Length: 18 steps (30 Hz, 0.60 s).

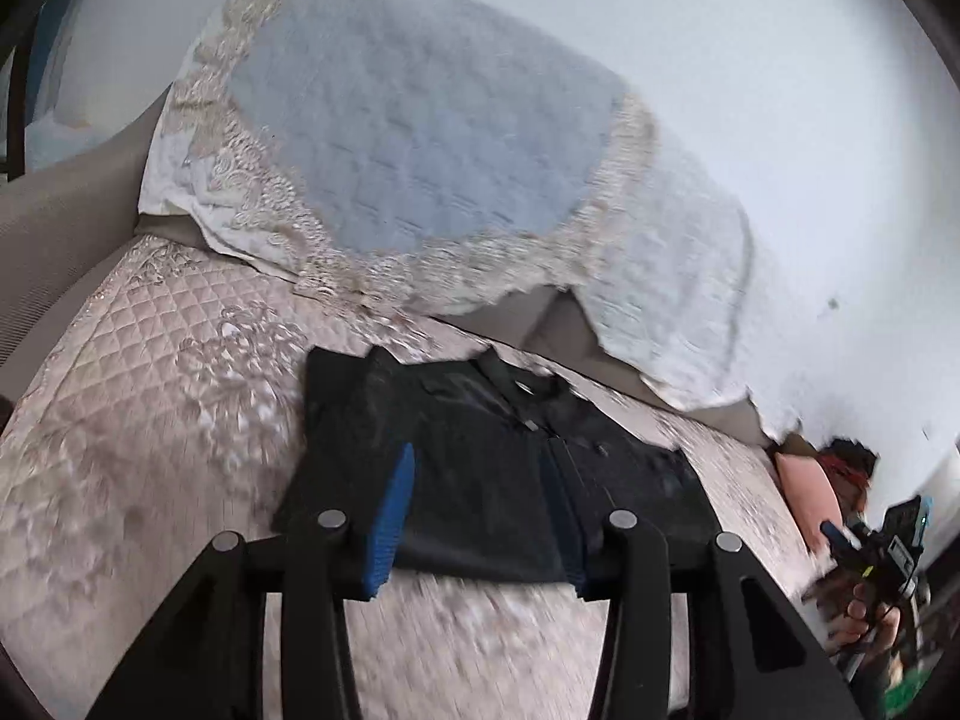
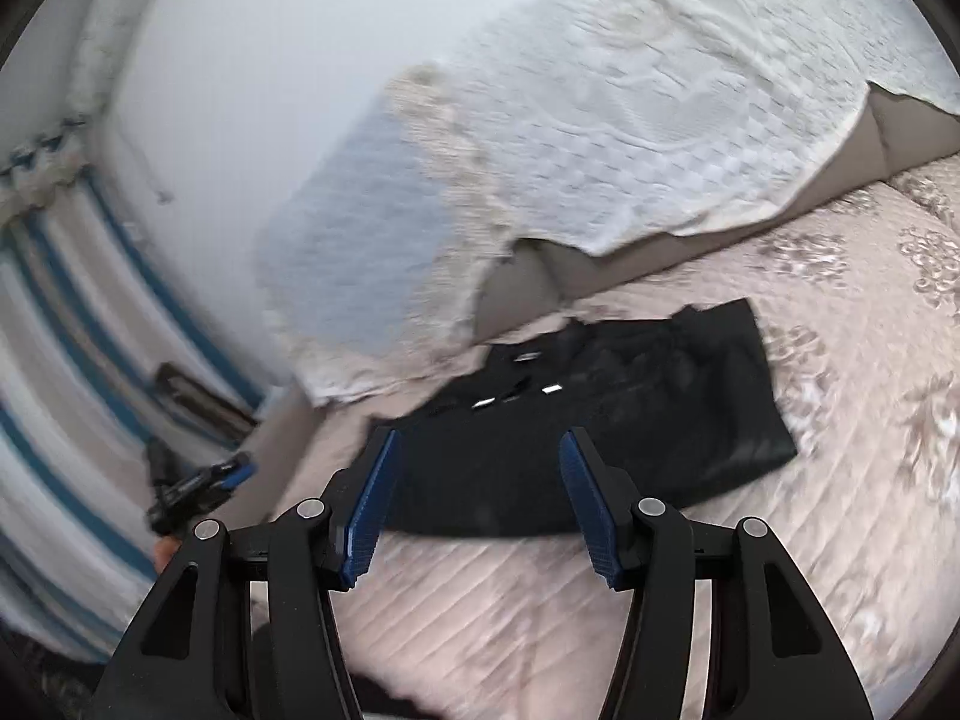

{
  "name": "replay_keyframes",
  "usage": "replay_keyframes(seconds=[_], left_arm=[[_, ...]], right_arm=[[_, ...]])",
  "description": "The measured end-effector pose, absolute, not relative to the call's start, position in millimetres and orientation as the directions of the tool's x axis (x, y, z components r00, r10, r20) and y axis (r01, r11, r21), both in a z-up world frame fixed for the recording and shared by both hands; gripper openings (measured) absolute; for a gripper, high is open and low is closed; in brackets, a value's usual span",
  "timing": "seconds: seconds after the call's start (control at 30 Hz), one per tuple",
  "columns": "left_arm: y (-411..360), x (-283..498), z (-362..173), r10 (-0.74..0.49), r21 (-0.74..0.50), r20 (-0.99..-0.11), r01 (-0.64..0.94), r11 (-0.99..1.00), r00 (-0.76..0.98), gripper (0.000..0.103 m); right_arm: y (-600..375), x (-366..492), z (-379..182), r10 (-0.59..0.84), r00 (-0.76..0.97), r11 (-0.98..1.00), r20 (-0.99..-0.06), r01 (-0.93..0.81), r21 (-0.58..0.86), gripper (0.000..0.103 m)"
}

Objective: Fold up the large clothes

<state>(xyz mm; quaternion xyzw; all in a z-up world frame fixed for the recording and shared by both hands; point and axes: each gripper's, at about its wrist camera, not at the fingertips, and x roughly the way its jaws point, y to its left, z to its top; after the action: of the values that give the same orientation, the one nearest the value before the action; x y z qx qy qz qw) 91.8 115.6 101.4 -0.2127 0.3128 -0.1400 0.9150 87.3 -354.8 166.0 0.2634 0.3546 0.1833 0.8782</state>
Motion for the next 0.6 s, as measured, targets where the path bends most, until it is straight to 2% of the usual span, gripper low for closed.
replay_keyframes(seconds=[0.13, 0.27, 0.3, 0.4, 0.47, 0.53, 0.6], left_arm=[[108.5, 51.7, 102.5, -0.428, -0.486, -0.491, 0.169, 0.857, 0.759, 0.050], [100.8, 22.4, 109.4, -0.462, -0.499, -0.475, 0.202, 0.842, 0.749, 0.050], [100.2, 14.7, 115.8, -0.464, -0.492, -0.461, 0.218, 0.843, 0.756, 0.050], [96.1, -4.5, 140.2, -0.467, -0.465, -0.413, 0.259, 0.846, 0.782, 0.050], [91.4, -11.3, 152.7, -0.456, -0.422, -0.386, 0.286, 0.860, 0.802, 0.058], [88.5, -11.4, 153.2, -0.426, -0.402, -0.387, 0.266, 0.876, 0.818, 0.060], [83.1, -4.7, 142.2, -0.419, -0.407, -0.420, 0.246, 0.880, 0.805, 0.060]], right_arm=[[-325.0, 41.2, 150.3, 0.640, 0.590, 0.706, -0.492, -0.198, 0.680, 0.057], [-304.4, 17.2, 141.9, 0.666, 0.549, 0.685, -0.505, -0.180, 0.706, 0.057], [-300.7, 11.0, 151.5, 0.661, 0.565, 0.696, -0.494, -0.214, 0.686, 0.057], [-280.5, 0.4, 181.9, 0.567, 0.627, 0.809, -0.534, -0.303, 0.504, 0.057], [-268.8, 5.2, 180.7, 0.599, 0.589, 0.794, -0.542, -0.349, 0.498, 0.057], [-264.3, 17.9, 166.6, 0.609, 0.557, 0.789, -0.566, -0.352, 0.503, 0.057], [-269.5, 26.3, 150.1, 0.557, 0.578, 0.824, -0.597, -0.294, 0.485, 0.057]])
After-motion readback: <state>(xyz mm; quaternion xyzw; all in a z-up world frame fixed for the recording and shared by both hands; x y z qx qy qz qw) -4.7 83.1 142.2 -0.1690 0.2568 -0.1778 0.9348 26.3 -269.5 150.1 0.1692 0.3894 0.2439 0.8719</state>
